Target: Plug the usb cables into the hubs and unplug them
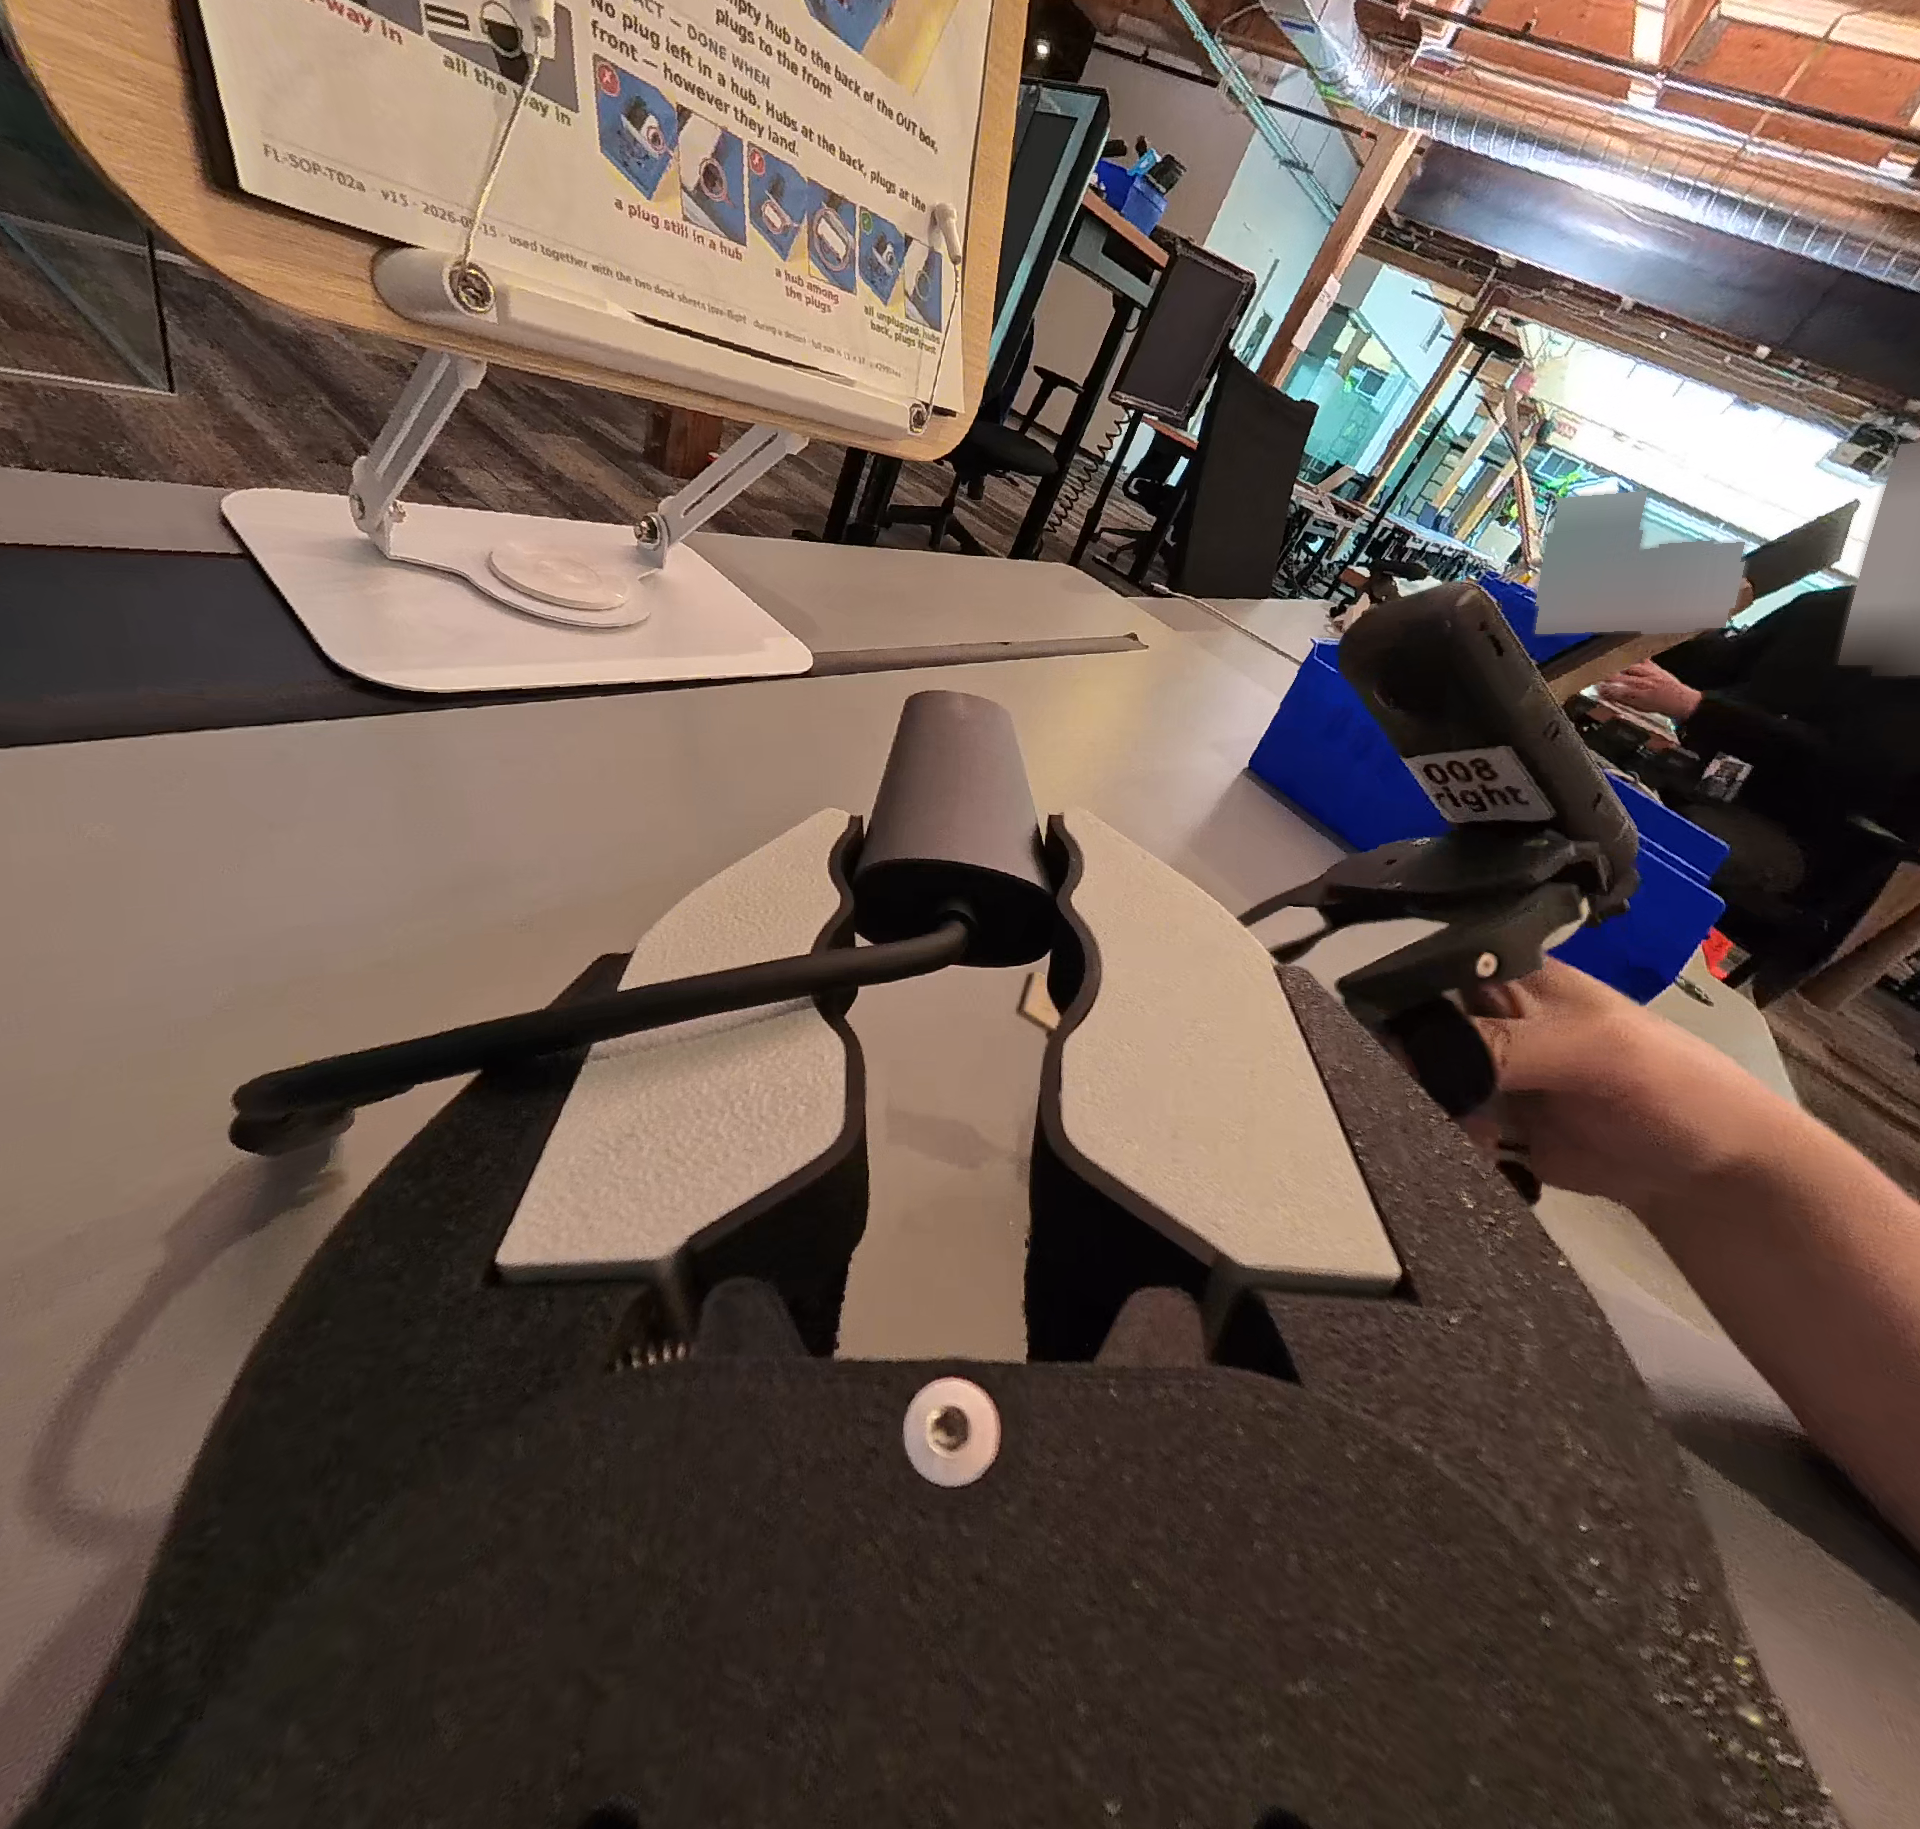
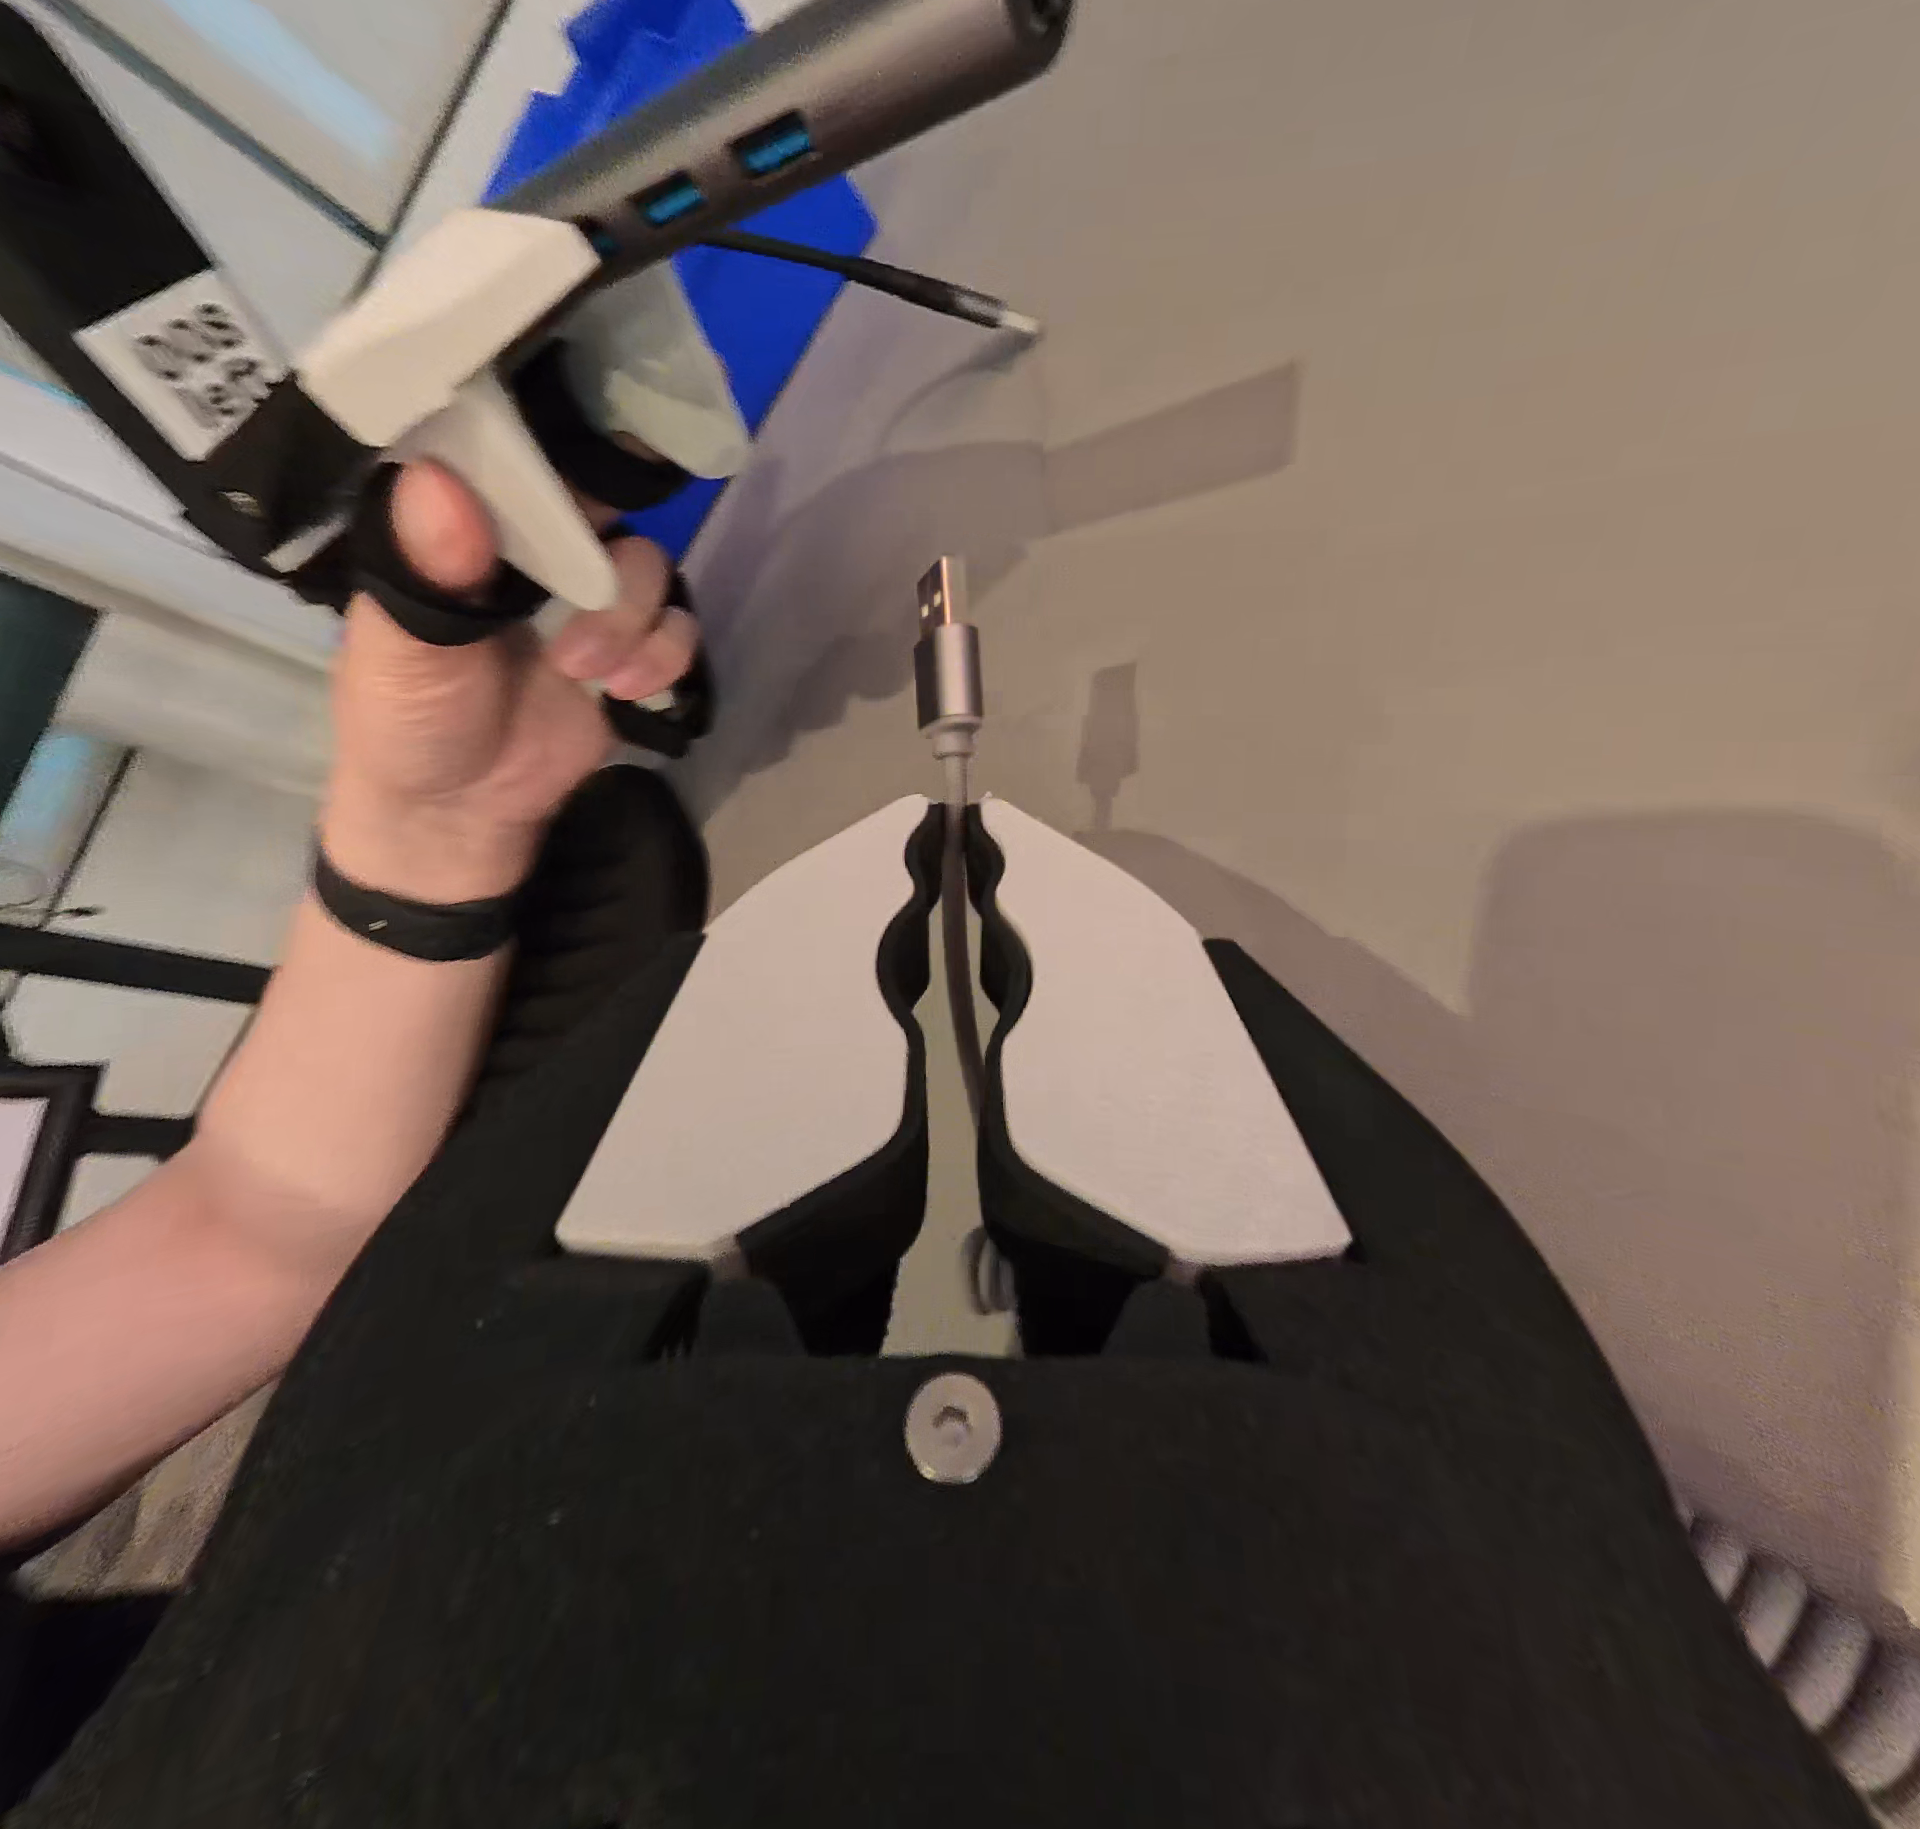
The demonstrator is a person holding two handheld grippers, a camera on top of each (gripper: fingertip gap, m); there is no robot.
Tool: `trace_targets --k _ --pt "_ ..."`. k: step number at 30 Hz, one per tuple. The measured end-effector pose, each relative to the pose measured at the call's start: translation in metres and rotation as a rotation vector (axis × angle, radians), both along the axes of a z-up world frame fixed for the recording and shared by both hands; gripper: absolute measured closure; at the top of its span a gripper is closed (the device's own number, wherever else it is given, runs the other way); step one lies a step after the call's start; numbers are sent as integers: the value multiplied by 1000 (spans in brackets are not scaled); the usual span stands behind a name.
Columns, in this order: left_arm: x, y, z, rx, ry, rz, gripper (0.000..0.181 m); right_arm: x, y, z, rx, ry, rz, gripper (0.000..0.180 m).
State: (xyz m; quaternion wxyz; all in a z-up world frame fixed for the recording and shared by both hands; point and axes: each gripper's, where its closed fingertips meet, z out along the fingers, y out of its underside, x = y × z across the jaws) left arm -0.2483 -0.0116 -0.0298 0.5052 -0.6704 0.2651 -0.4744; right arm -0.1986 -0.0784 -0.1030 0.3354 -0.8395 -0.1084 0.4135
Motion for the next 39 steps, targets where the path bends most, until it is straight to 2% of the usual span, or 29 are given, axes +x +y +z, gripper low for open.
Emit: trace_targets --k 8,13,18,20,23,25,29,31,35,37,39 --pt "6 -7 -2 52 61 -48 148 23 -1 31 118 93 47 176" --pt "4 -18 10 270 142 -85 148 28 9 26 125 164 48 176" --pt "3 -22 20 427 160 -44 148 20 17 12 77 196 65 176" --pt "1 -16 17 435 199 -1 148 20 22 -2 61 114 56 176" --pt "0 -13 12 421 221 18 148 21 27 -36 43 -165 74 176" --pt "1 -14 13 410 205 12 148 13 27 -37 60 -231 87 176" --pt "2 -14 12 392 196 8 148 20 30 -48 151 -525 41 173" --pt "2 -13 13 386 192 12 148 27 28 -50 239 -687 15 162" --pt "0 -13 16 377 167 15 148 42 23 -38 412 -944 -111 164" --pt "-1 -12 16 366 160 23 148 49 21 -29 442 -1026 -210 166" --pt "-2 -10 16 354 156 30 148 51 19 -26 398 -1030 -279 163"
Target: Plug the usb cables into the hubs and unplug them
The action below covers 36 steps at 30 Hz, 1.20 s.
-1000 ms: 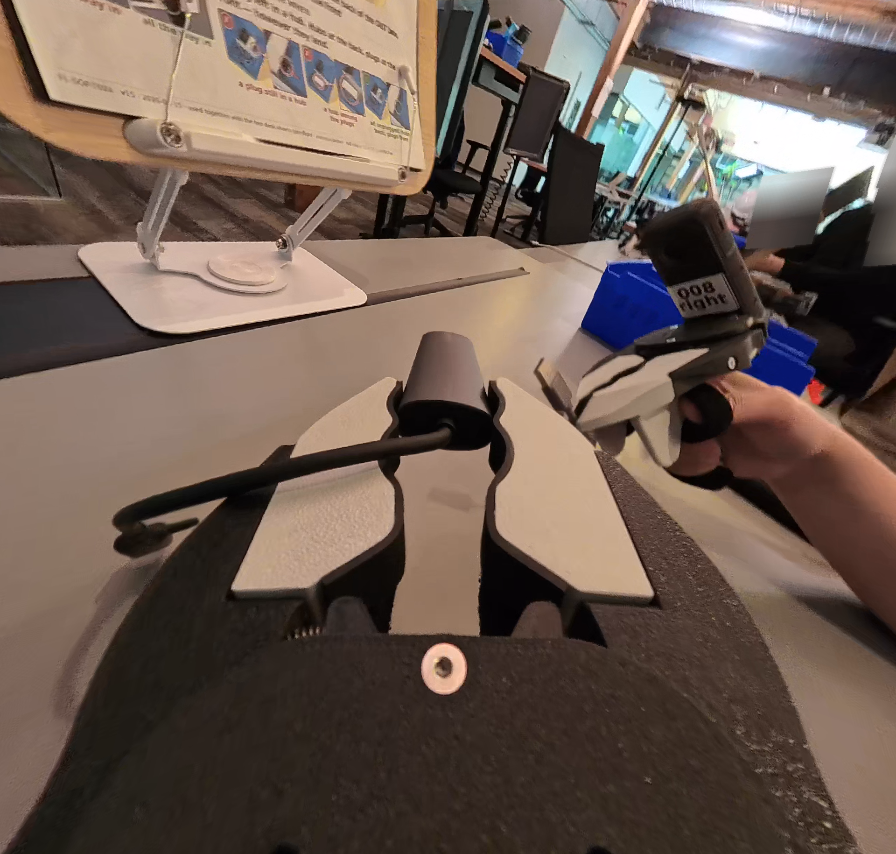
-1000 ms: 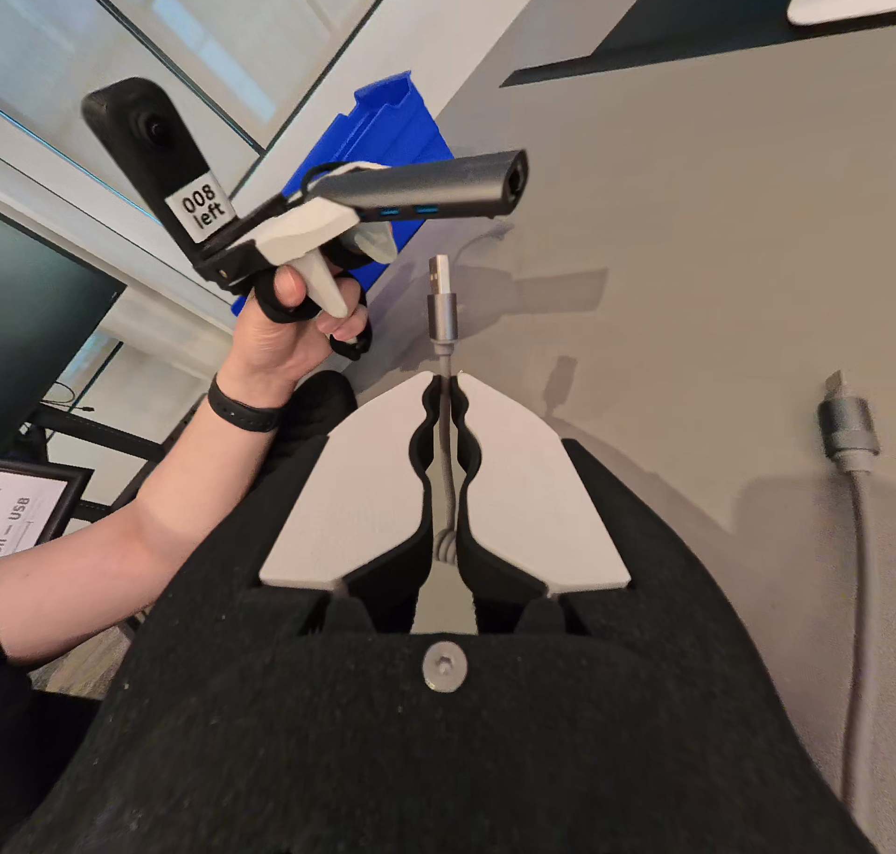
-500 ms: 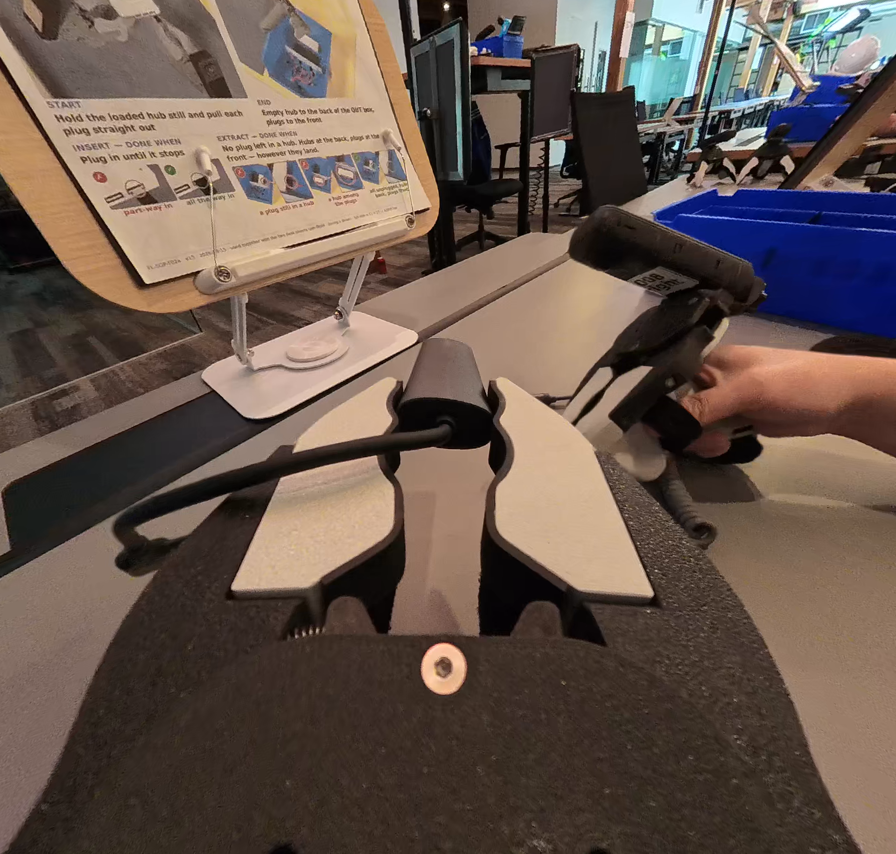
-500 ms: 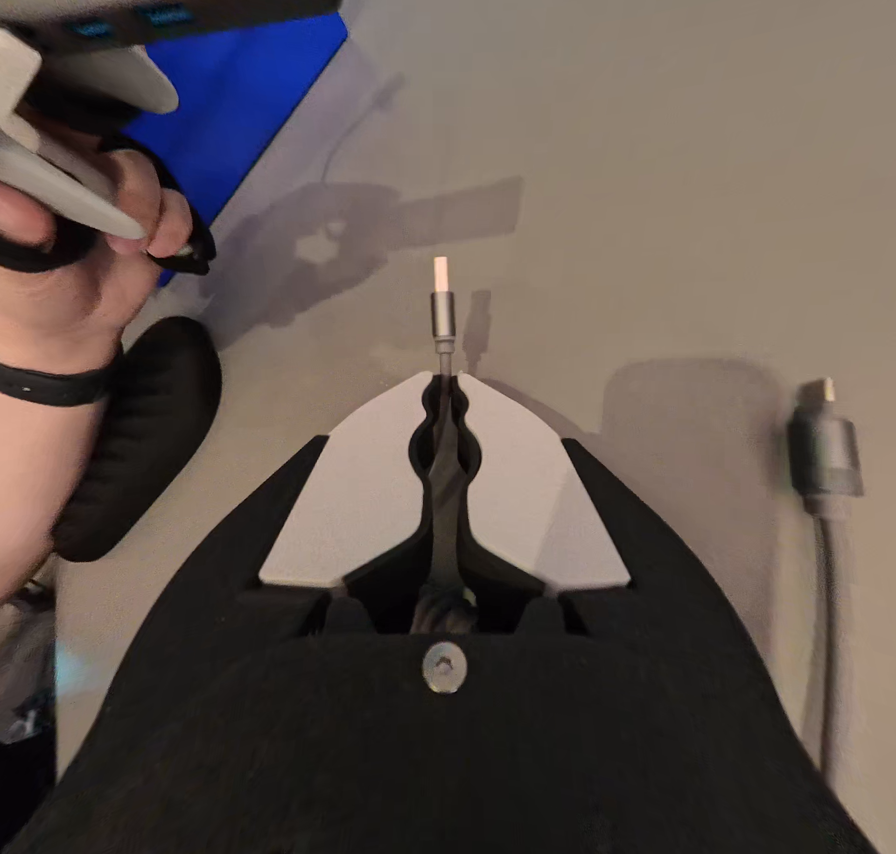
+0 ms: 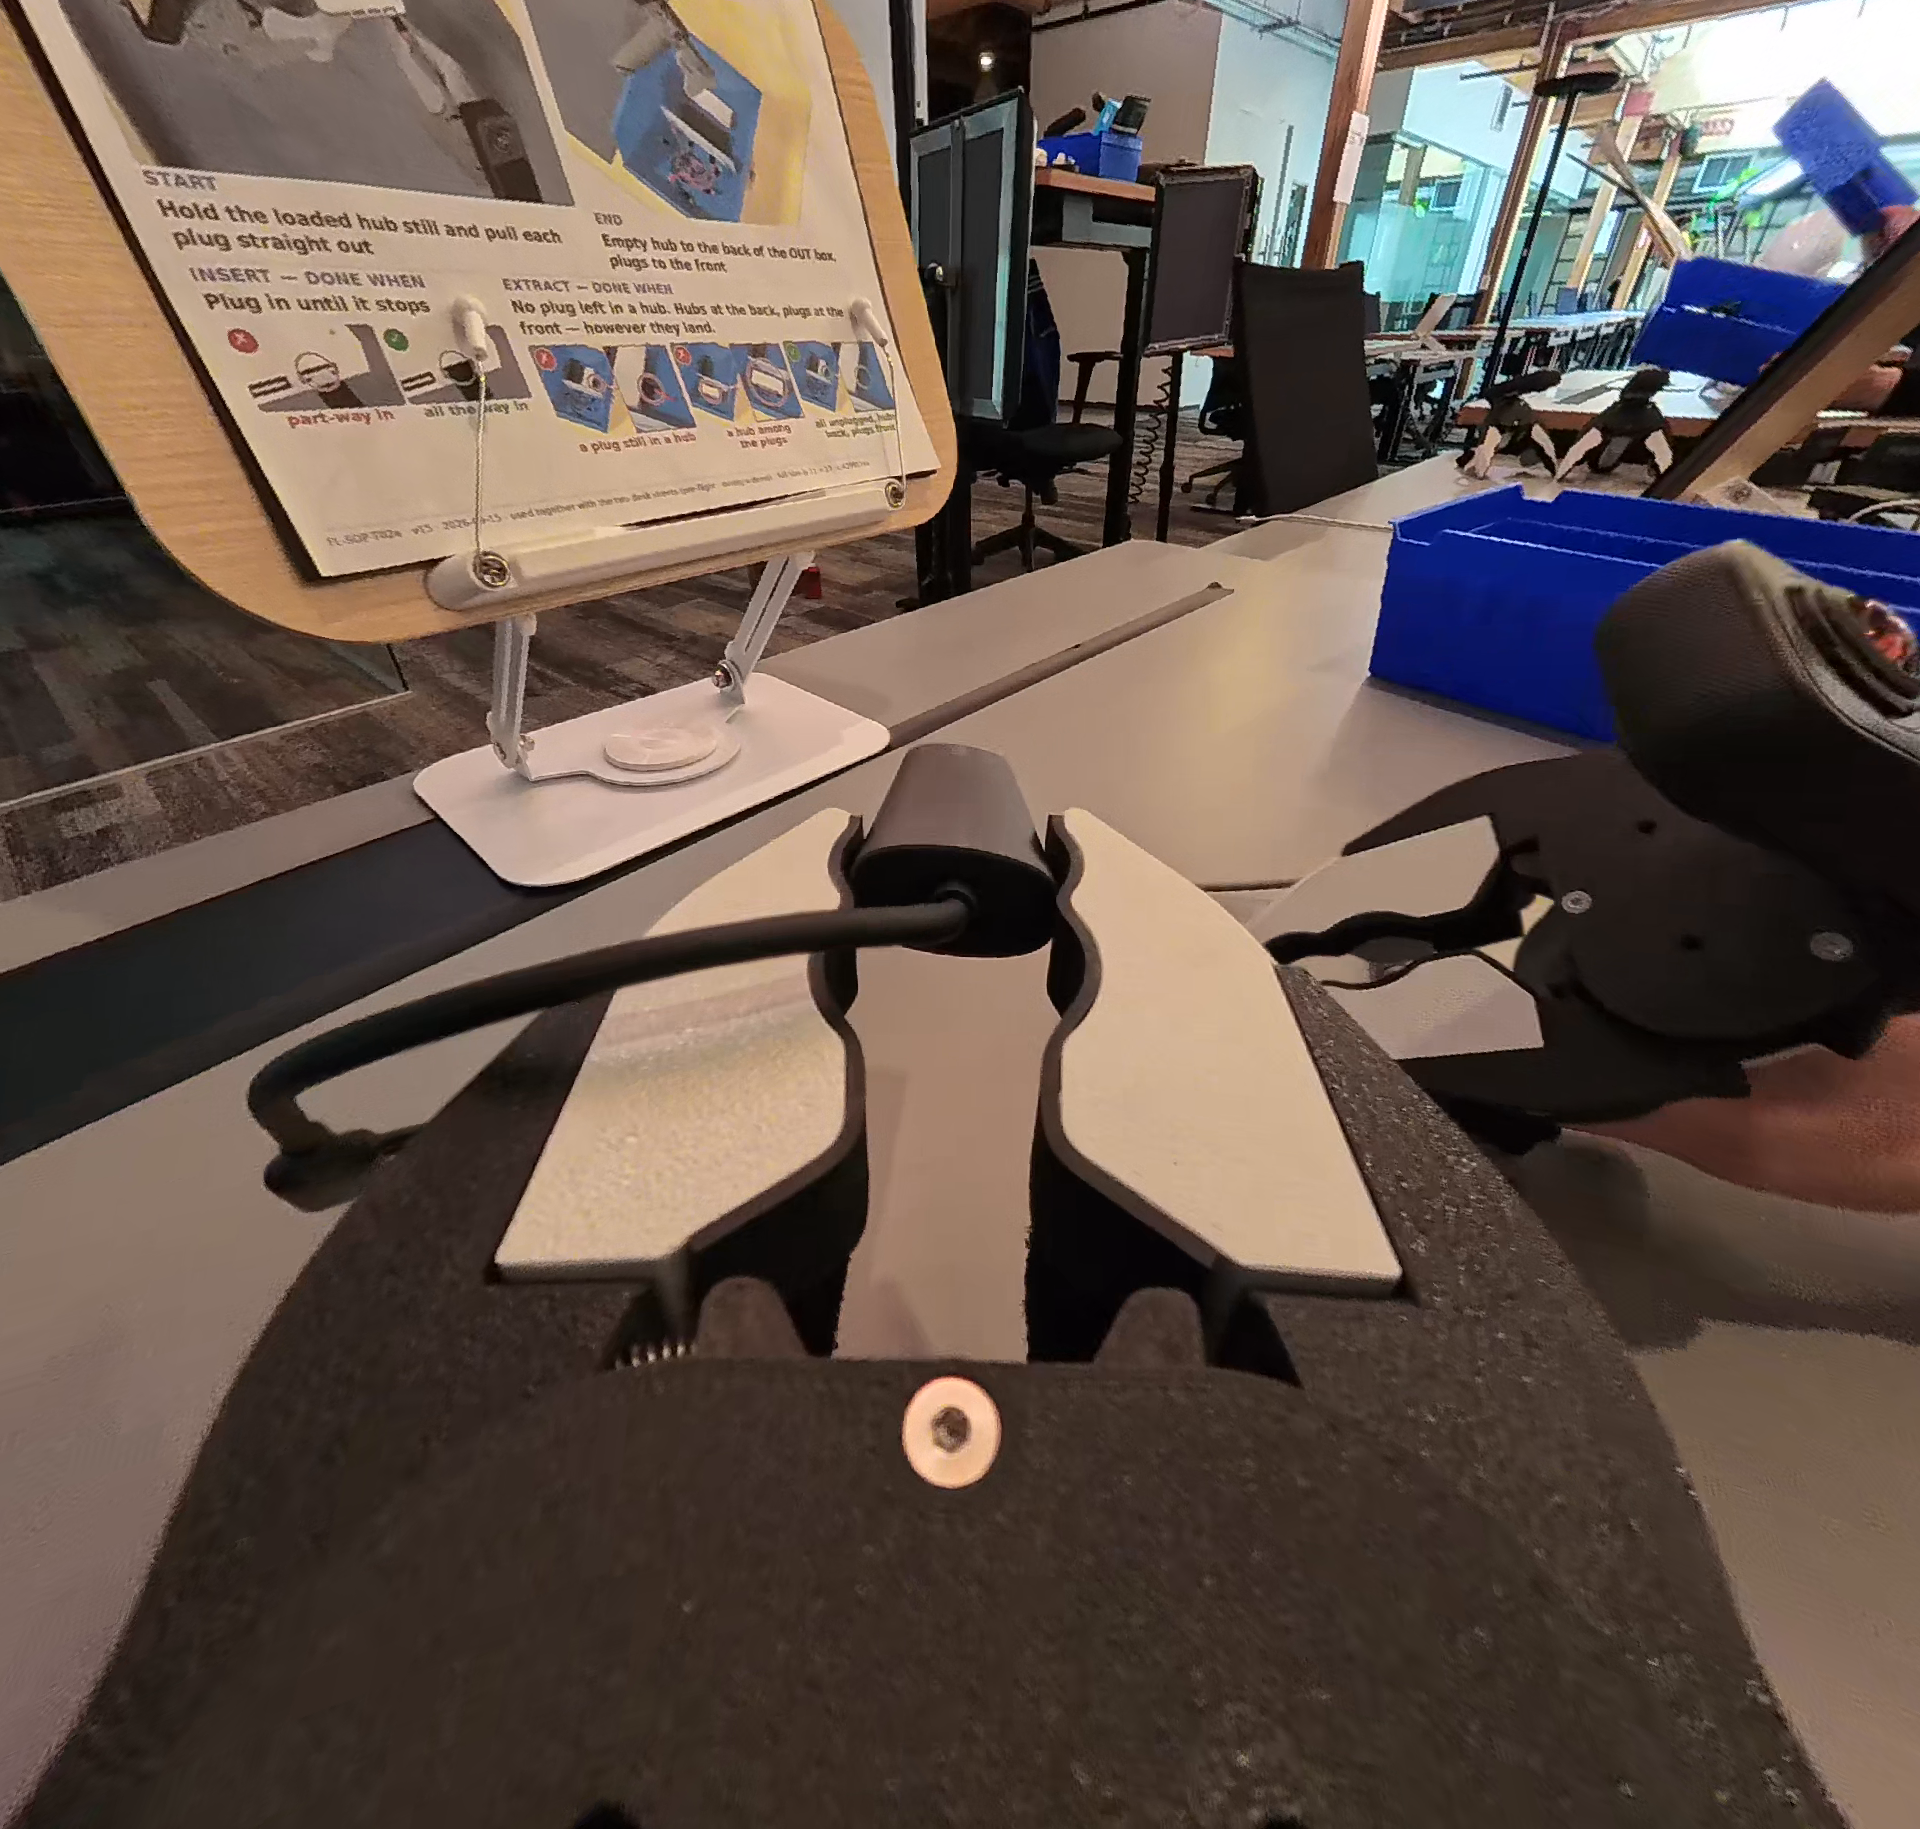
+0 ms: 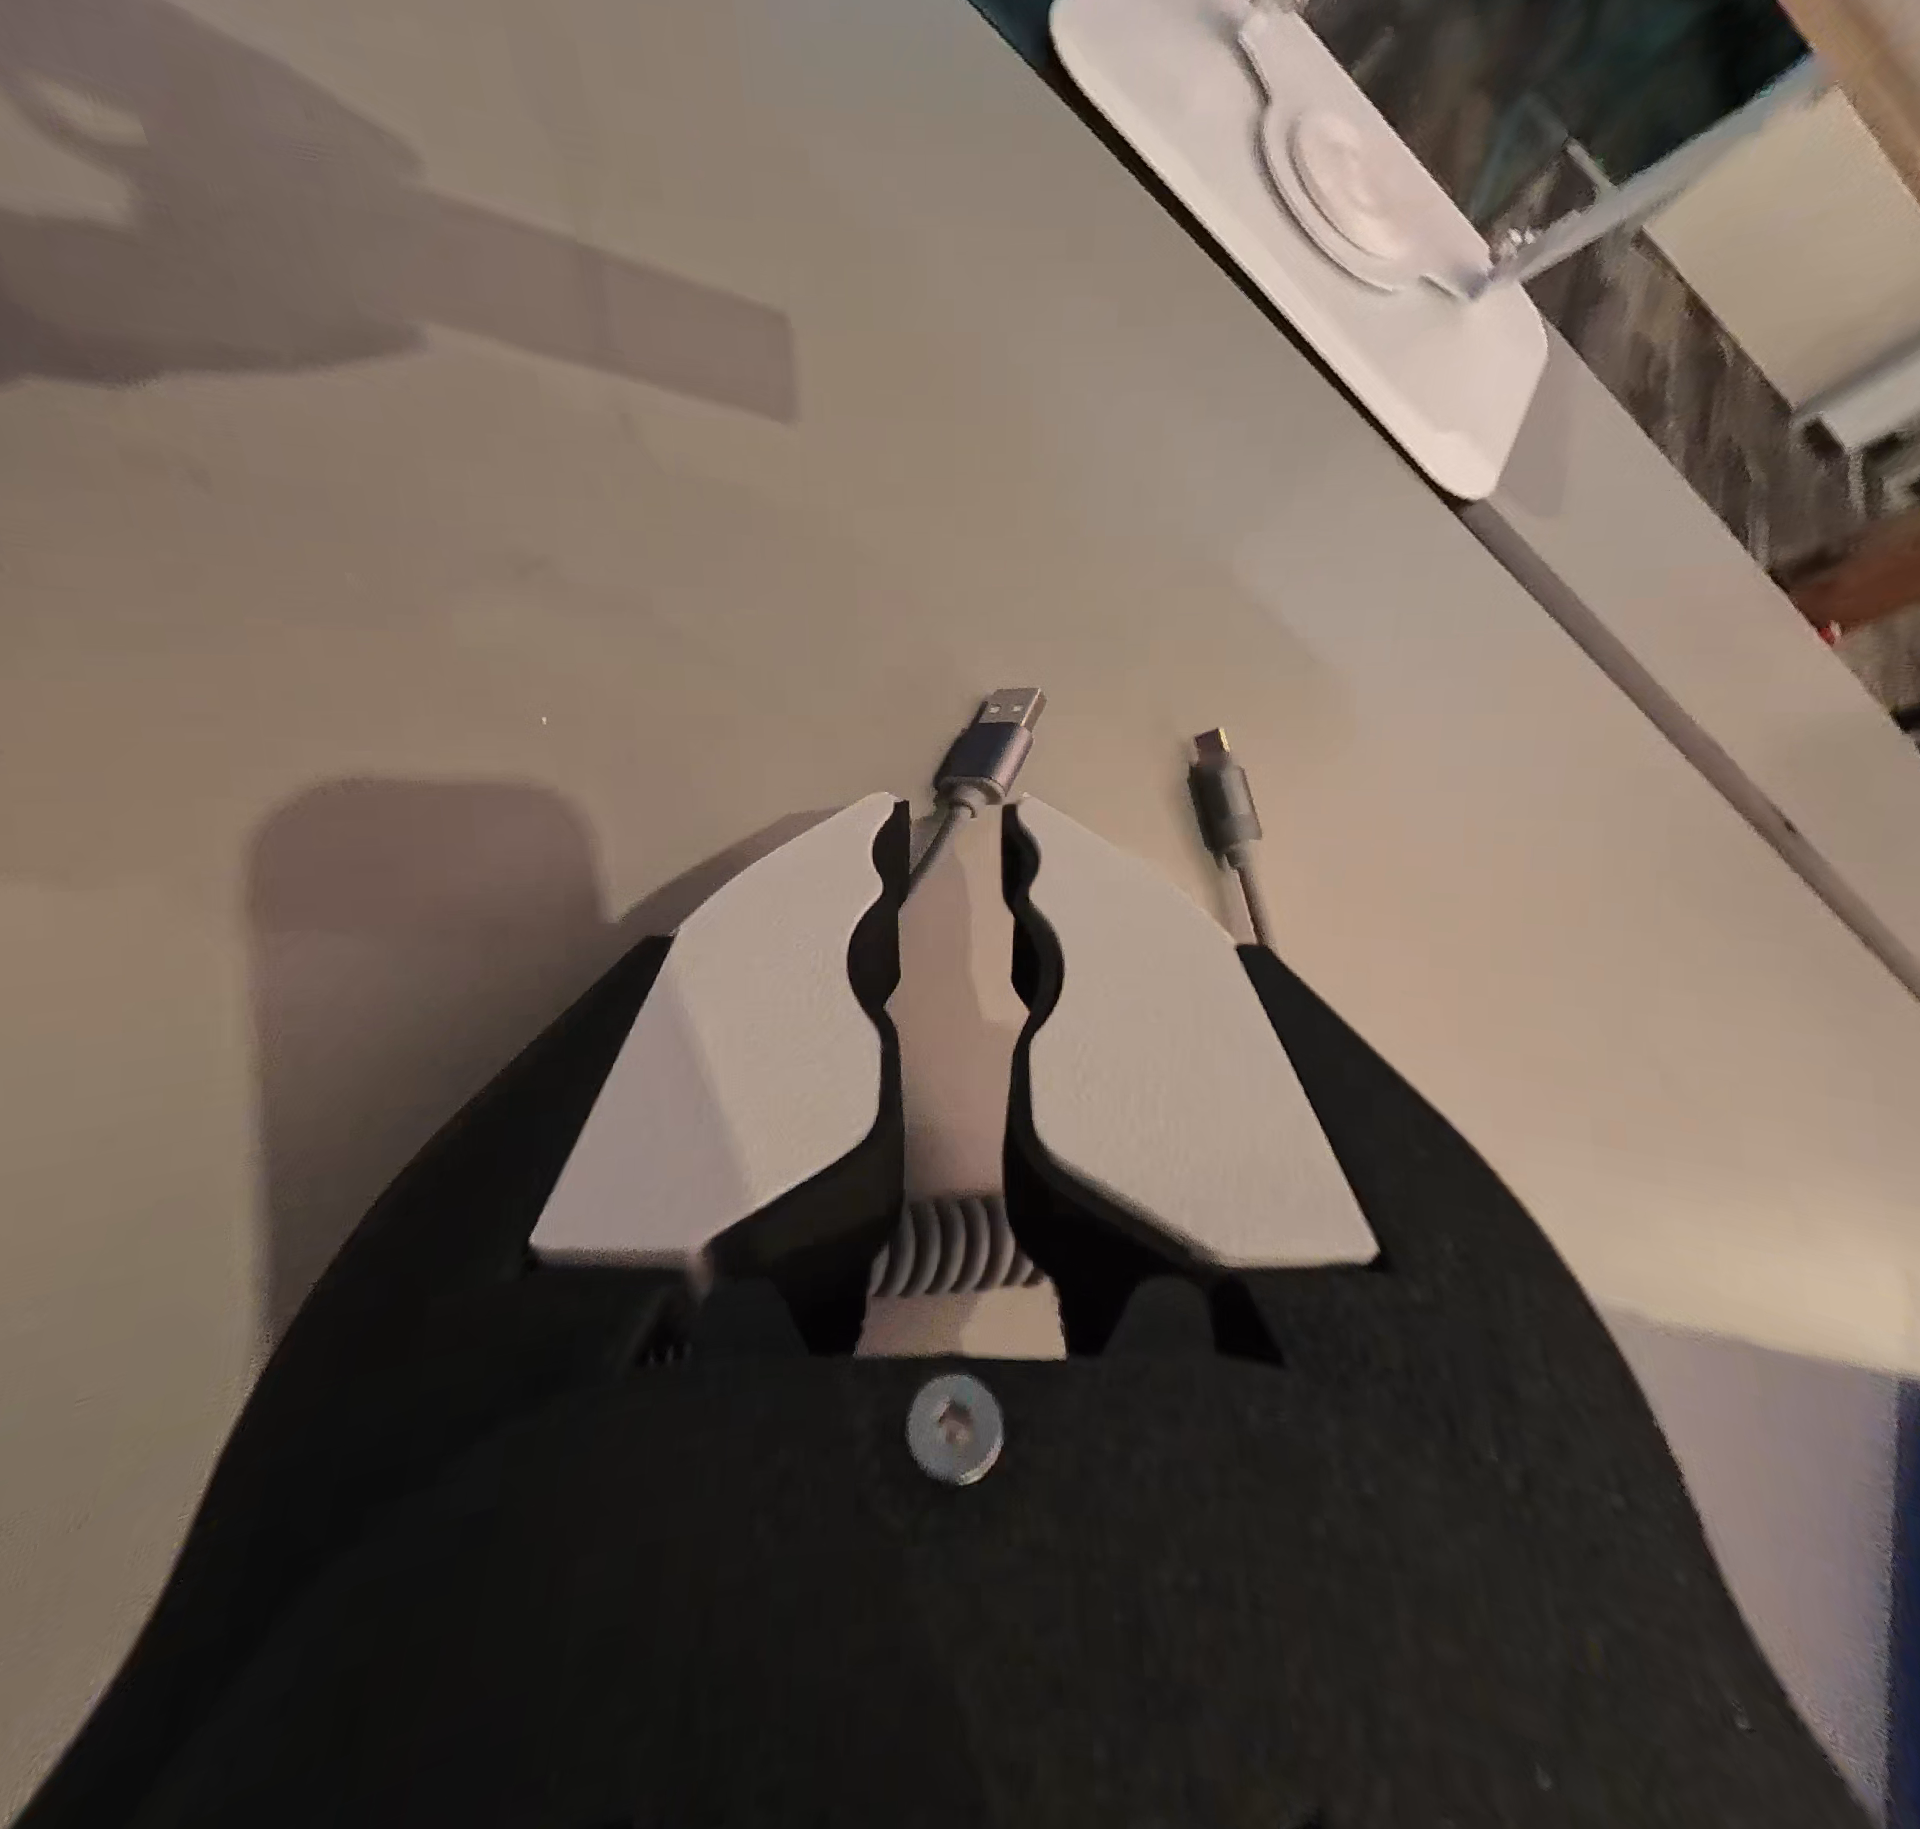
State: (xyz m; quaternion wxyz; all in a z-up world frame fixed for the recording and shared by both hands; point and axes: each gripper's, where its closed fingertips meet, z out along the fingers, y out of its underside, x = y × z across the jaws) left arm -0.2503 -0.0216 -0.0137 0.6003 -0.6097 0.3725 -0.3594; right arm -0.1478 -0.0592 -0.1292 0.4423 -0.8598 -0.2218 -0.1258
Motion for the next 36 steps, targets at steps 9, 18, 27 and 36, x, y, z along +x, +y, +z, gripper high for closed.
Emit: trace_targets --k 9,18,27,36 --pt "-8 3 9 -26 -78 17 148 -4 -1 0 -91 111 -190 158" --pt "-11 2 13 -108 -152 -37 148 -52 -1 33 8 469 66 156" --pt "11 -14 8 -291 -236 -194 148 -84 17 68 248 375 372 142" --pt "18 -21 1 -390 -200 -265 148 -78 15 57 247 159 478 161"
